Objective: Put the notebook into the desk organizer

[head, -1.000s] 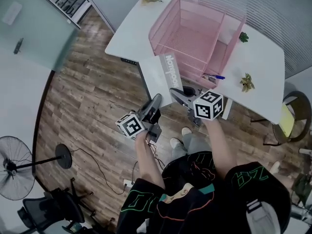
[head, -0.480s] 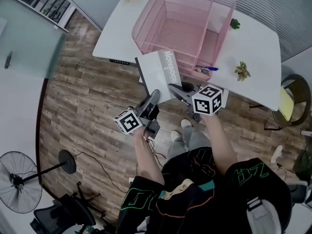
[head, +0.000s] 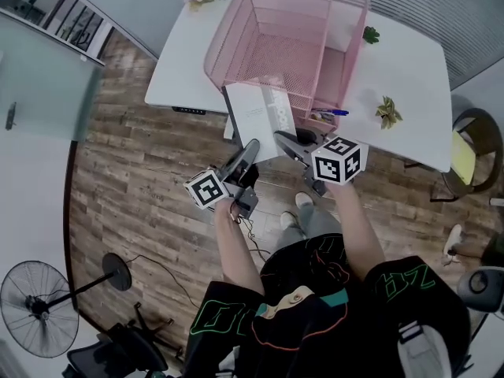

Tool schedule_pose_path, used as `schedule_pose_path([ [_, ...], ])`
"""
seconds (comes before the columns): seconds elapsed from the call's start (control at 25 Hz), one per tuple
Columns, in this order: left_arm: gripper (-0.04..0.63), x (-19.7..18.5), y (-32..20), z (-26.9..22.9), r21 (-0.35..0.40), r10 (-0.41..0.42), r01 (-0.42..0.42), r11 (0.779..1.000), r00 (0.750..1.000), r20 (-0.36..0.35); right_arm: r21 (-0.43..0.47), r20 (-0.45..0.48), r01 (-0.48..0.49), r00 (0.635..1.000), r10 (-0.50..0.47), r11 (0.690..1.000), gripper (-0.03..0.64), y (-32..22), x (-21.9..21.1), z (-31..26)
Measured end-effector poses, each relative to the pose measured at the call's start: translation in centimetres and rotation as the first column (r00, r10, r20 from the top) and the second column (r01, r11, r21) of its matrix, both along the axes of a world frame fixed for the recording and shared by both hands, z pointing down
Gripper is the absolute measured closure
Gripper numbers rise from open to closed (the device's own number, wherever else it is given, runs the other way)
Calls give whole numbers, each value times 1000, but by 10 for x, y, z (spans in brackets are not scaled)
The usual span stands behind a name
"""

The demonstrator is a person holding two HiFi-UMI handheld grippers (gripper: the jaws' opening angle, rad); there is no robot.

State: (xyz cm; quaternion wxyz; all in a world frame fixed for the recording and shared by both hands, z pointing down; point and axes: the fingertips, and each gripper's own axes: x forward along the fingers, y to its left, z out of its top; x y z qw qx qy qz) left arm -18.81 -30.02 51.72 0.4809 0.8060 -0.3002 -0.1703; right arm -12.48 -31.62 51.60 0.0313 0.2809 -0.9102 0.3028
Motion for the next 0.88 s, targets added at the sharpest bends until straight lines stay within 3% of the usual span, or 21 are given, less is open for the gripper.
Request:
schedule_pose_path([
  [0.16, 591, 2, -8, -2, -34, 13, -14, 999, 999, -41, 10, -8, -22, 1000, 22, 1000, 537, -8, 1, -2],
  [0.4, 591, 6, -22, -9, -28, 26, -29, 999, 995, -96, 23, -33, -31, 999, 32, 999, 513, -13, 5, -6],
  [0.48, 589, 4, -28, -12, -22, 3, -6, 1000, 991, -133, 19, -72, -4, 997, 5, 1000, 418, -9, 6, -3],
  [0.6, 589, -1, -38, -17, -18, -26, 24, 1000, 984, -179, 35, -135, 29, 991, -24, 999, 413, -3, 7, -2],
  [0.68, 587, 3, -41, -20, -21, -4, 0, 1000, 980, -197, 58, -193, 56, 980, -44, 997, 413, 3, 8, -3],
  [0.88, 578, 16, -48, -22, -35, 33, -40, 999, 981, -190, 54, -360, 145, 926, -116, 988, 414, 18, 14, 5],
])
